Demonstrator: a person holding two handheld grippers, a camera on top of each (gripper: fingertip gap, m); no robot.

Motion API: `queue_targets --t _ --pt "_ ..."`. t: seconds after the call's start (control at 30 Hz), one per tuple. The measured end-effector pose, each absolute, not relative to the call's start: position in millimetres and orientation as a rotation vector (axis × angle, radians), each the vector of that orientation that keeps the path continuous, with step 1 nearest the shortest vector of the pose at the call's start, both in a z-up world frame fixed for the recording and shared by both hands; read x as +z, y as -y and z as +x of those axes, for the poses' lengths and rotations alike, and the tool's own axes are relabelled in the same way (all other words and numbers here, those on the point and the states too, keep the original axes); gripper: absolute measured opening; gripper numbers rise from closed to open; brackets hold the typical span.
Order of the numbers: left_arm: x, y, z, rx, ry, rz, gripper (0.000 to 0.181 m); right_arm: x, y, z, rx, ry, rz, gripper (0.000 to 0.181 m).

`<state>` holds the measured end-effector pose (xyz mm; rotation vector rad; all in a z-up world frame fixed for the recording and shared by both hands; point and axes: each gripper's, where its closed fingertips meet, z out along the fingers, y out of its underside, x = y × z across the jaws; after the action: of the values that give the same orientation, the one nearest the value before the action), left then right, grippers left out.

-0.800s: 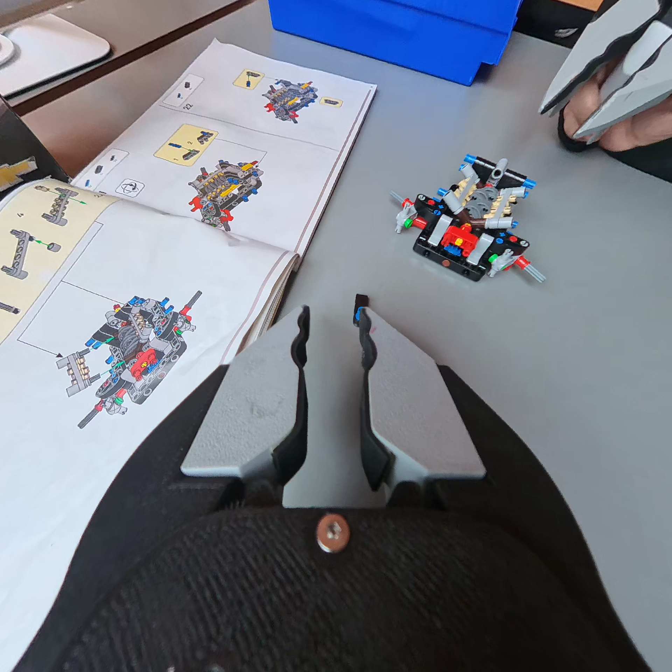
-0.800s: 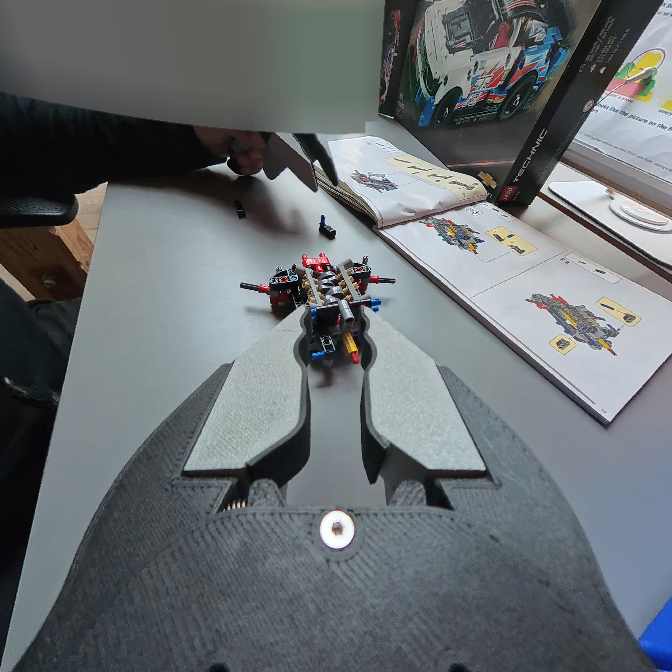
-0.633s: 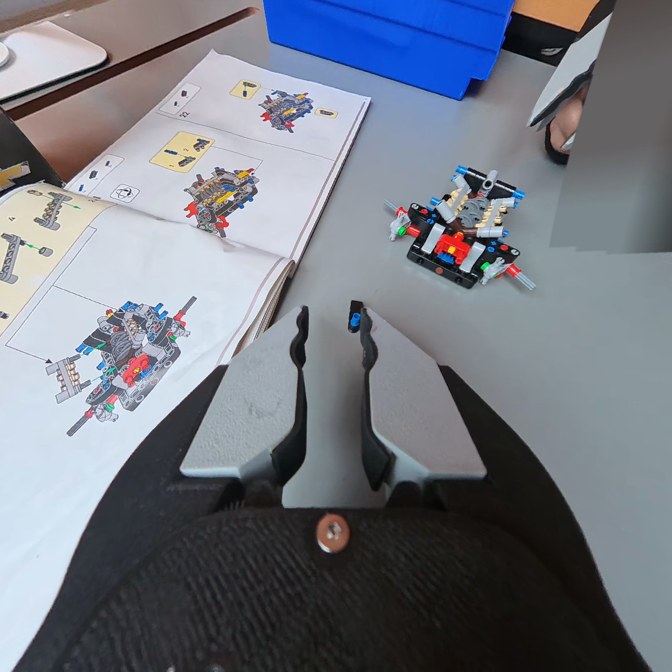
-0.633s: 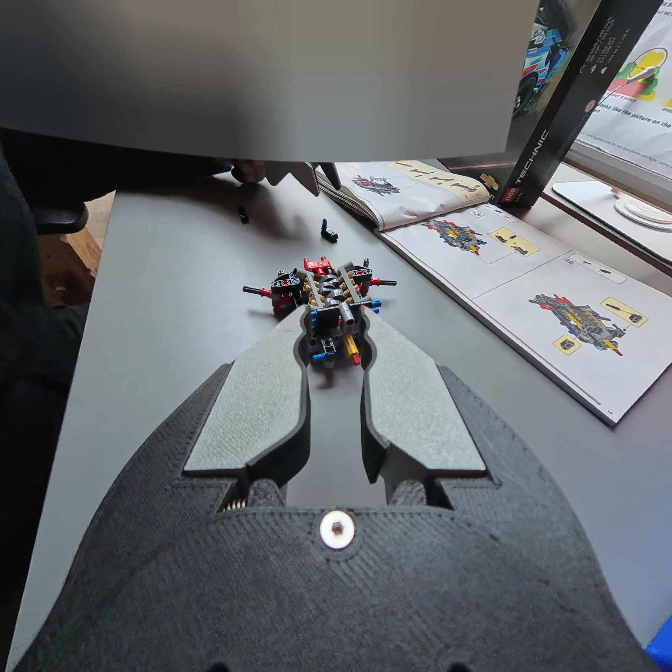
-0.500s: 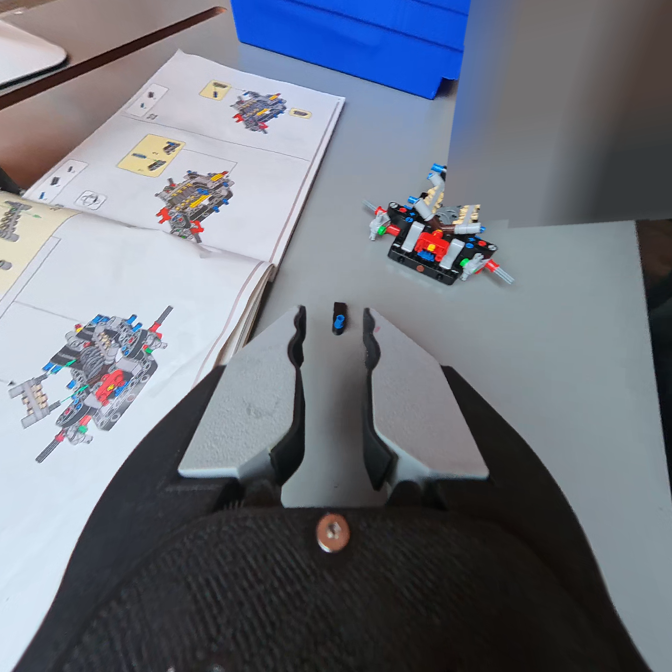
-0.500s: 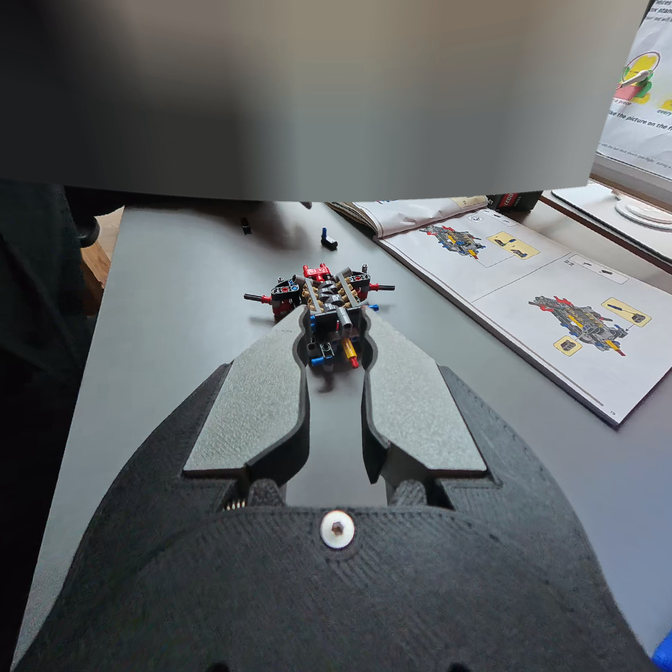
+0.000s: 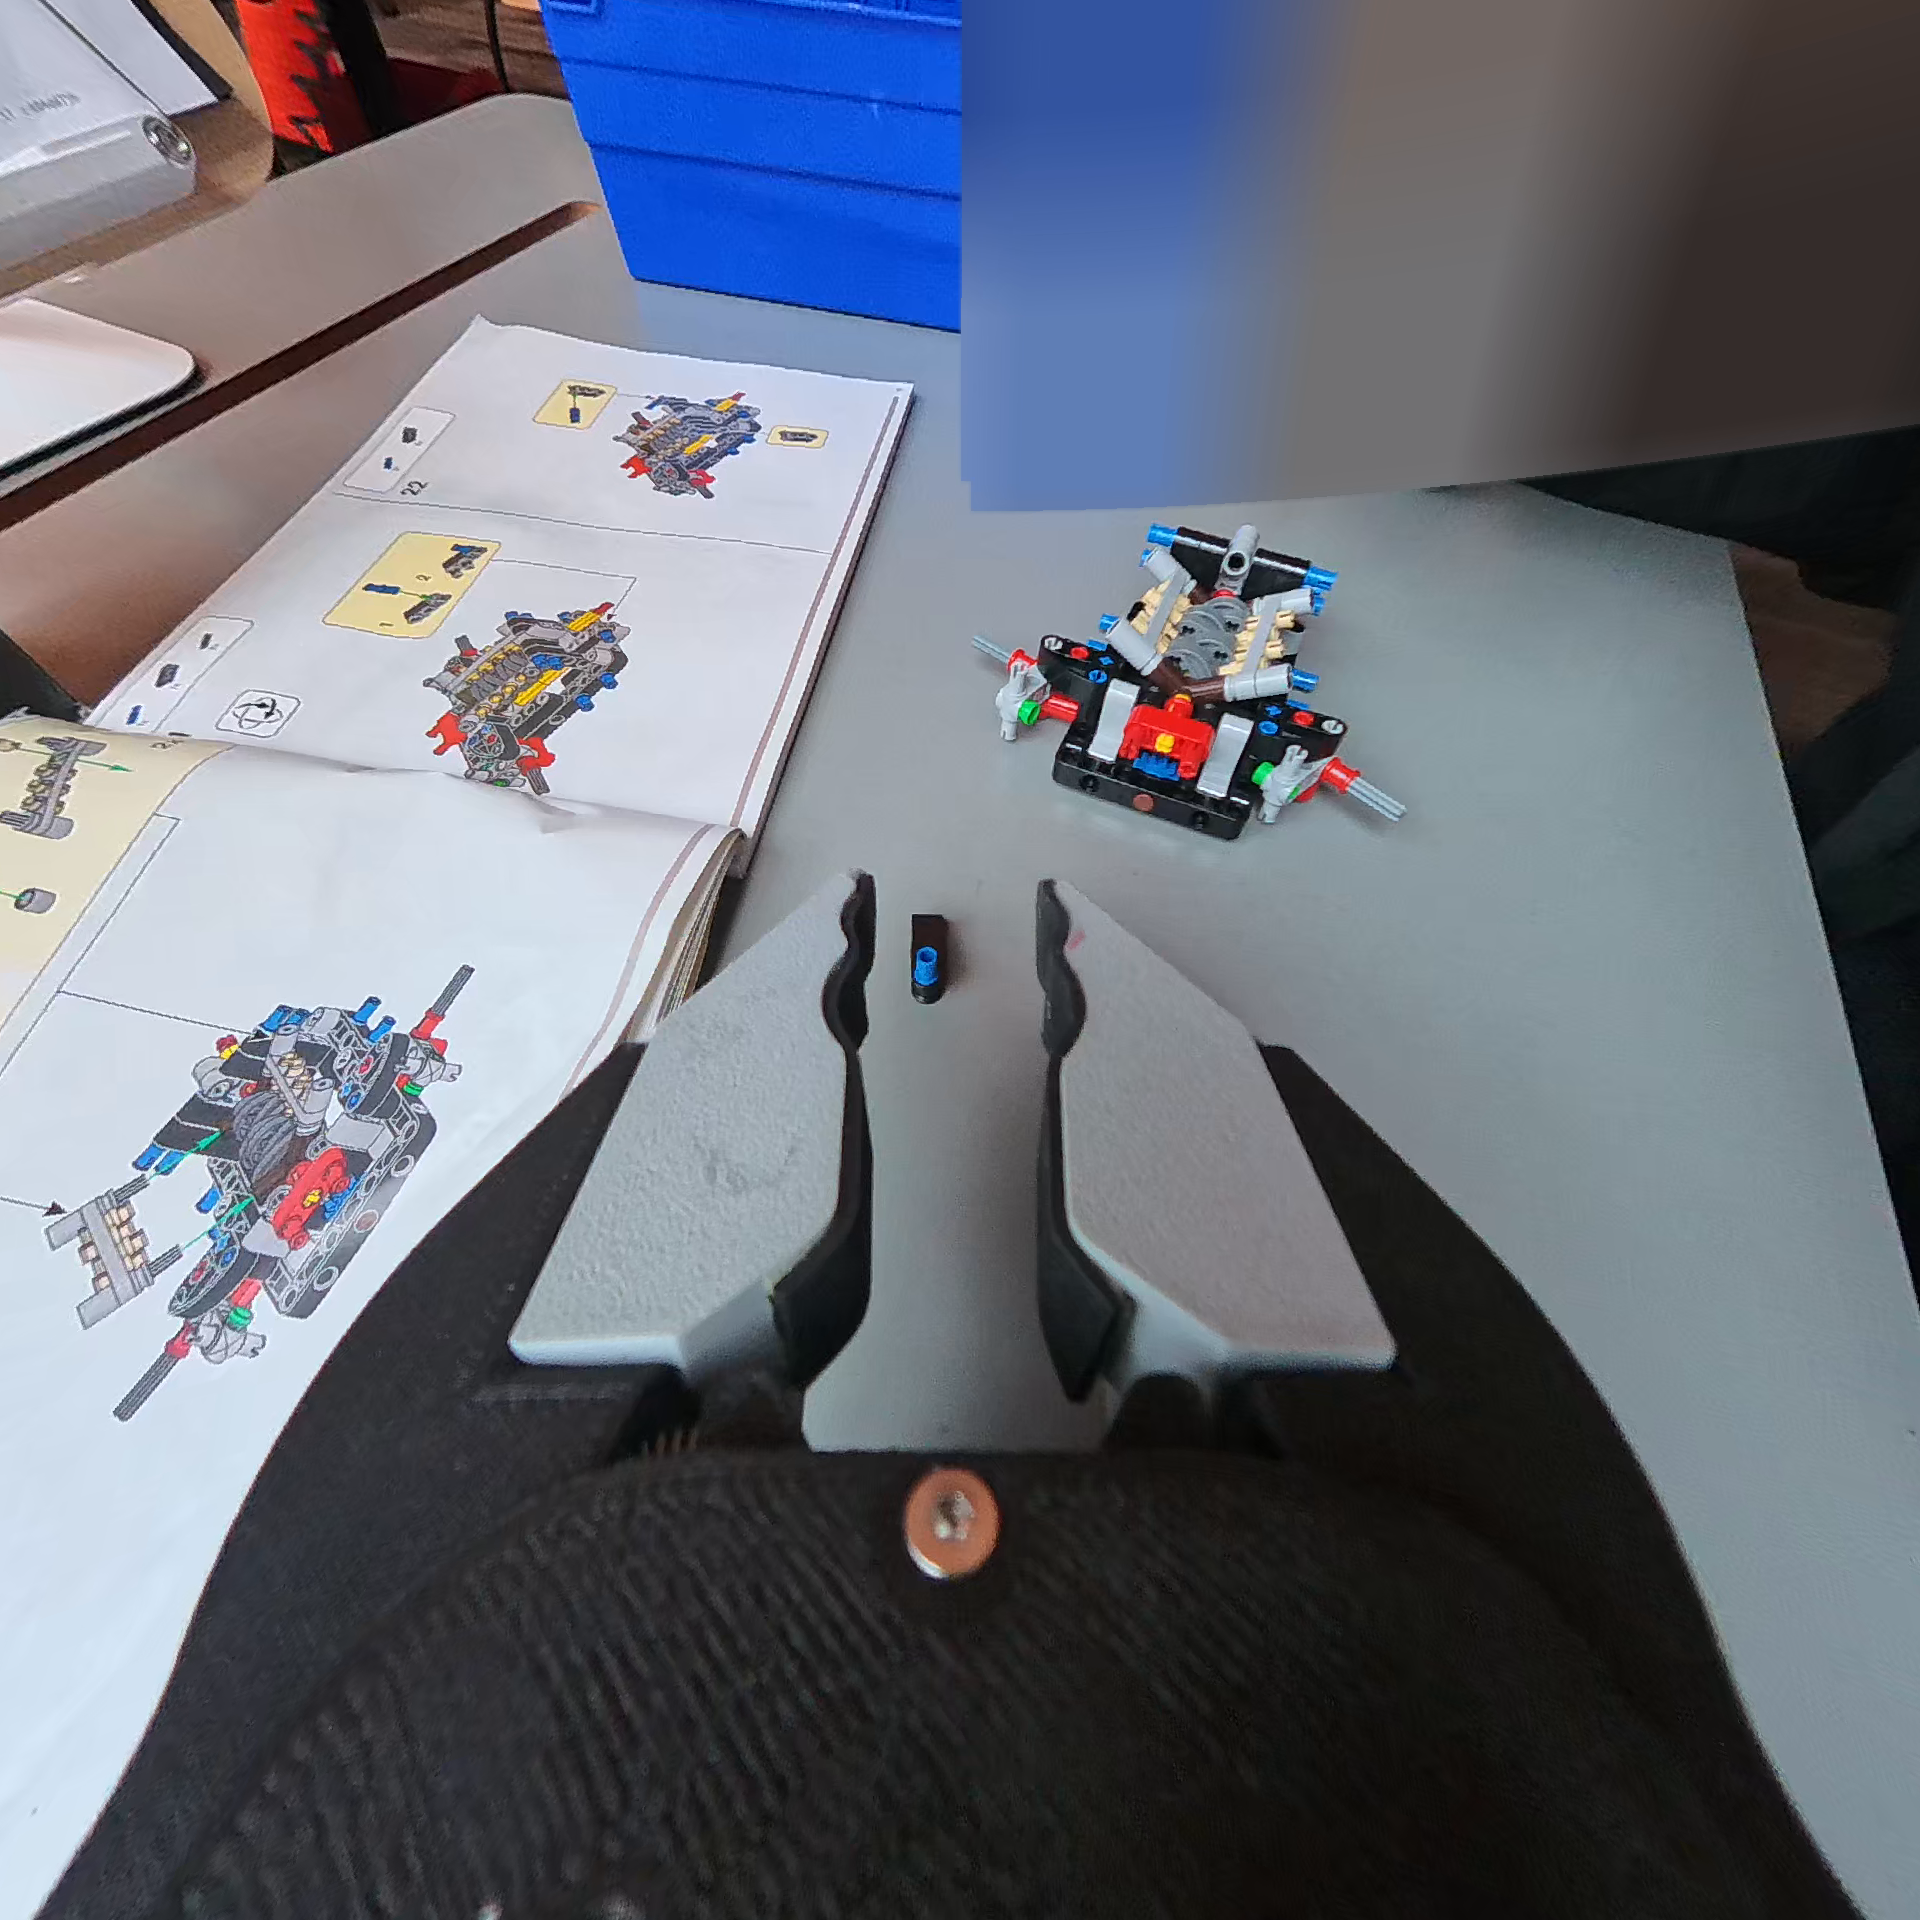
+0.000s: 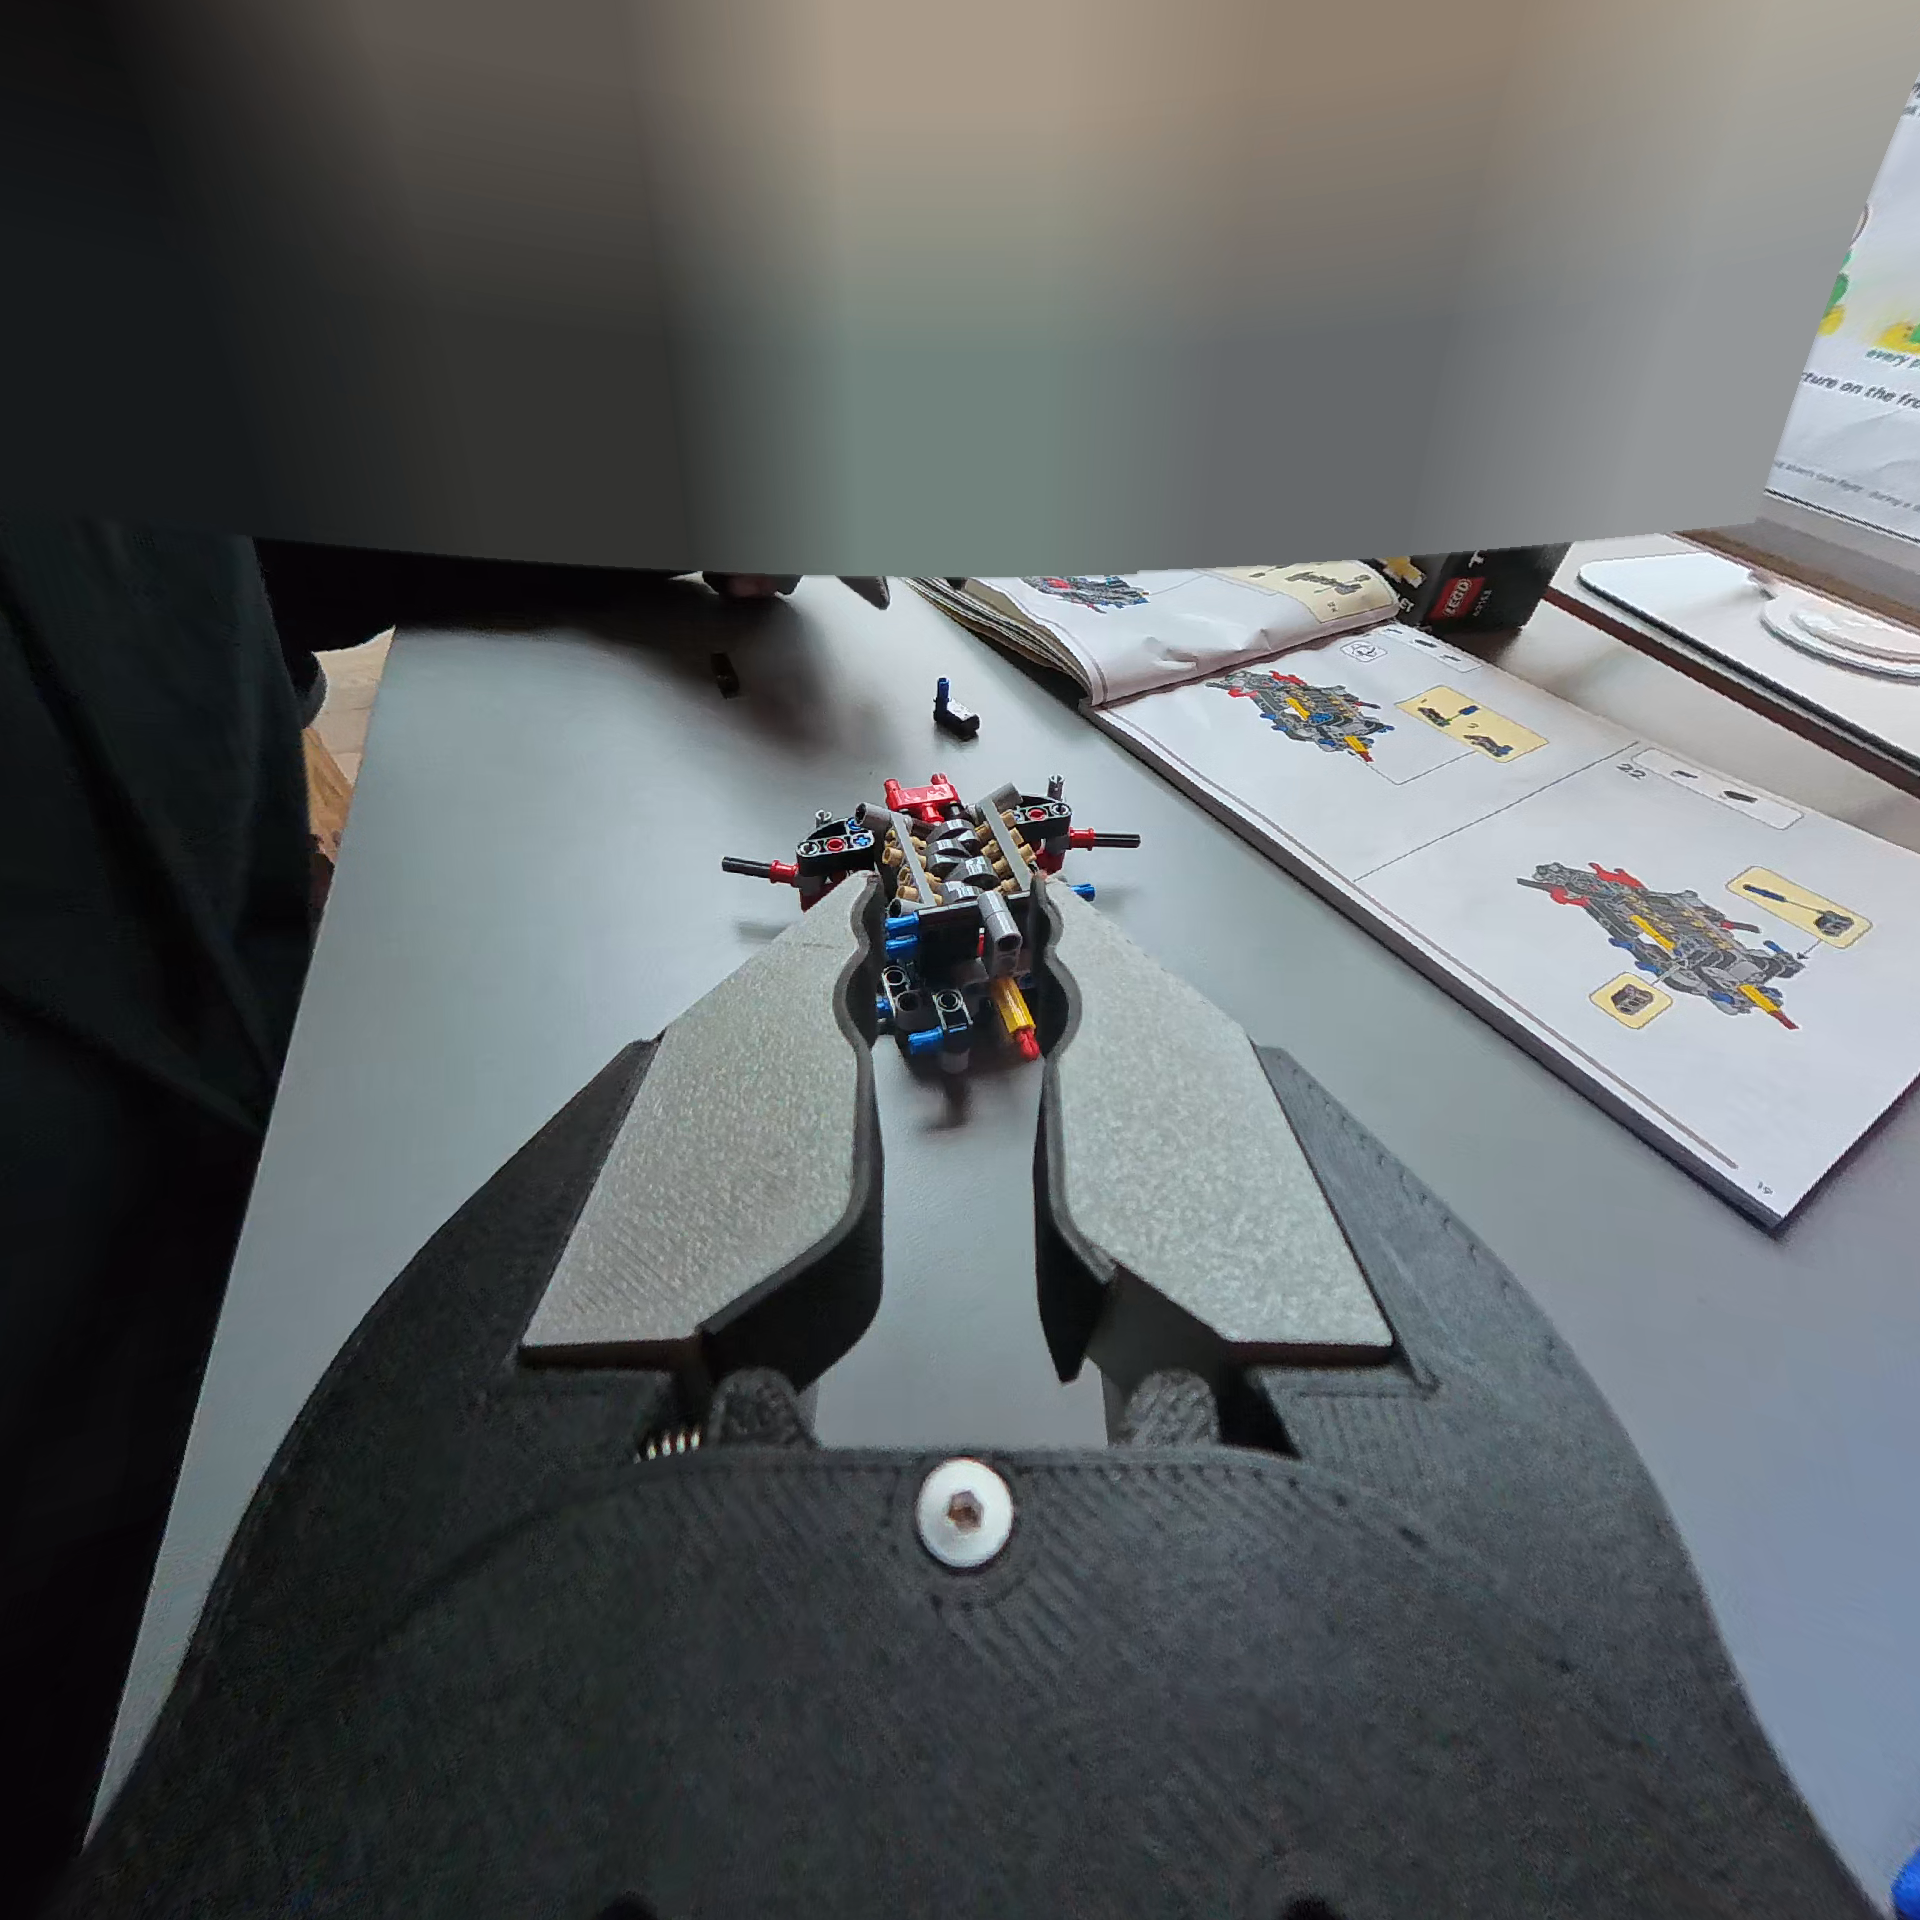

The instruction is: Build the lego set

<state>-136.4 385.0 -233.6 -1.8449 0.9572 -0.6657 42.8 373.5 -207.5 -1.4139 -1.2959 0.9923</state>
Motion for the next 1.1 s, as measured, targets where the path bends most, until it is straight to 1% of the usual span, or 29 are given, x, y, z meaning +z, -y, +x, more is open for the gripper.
queue_targets --t 0.7,0.87,1.0,1.1 --pt "-232.3 -382.5 -140.6 -0.634 -0.968 -1.848 0.025 -208.0 -374.0 42.6 0.993 1.295 -1.416 0.023" --pt "-230.4 -368.1 -143.9 -0.709 -1.004 -1.842 0.022 -207.8 -376.5 42.5 0.995 1.289 -1.419 0.023" --pt "-241.4 -349.6 -166.5 -0.644 -1.054 -1.926 0.025 -206.6 -373.4 41.6 1.006 1.296 -1.404 0.023" --pt "-260.2 -327.7 -175.2 -0.687 -1.099 -2.044 0.028 -206.1 -369.1 39.8 1.025 1.314 -1.390 0.023"
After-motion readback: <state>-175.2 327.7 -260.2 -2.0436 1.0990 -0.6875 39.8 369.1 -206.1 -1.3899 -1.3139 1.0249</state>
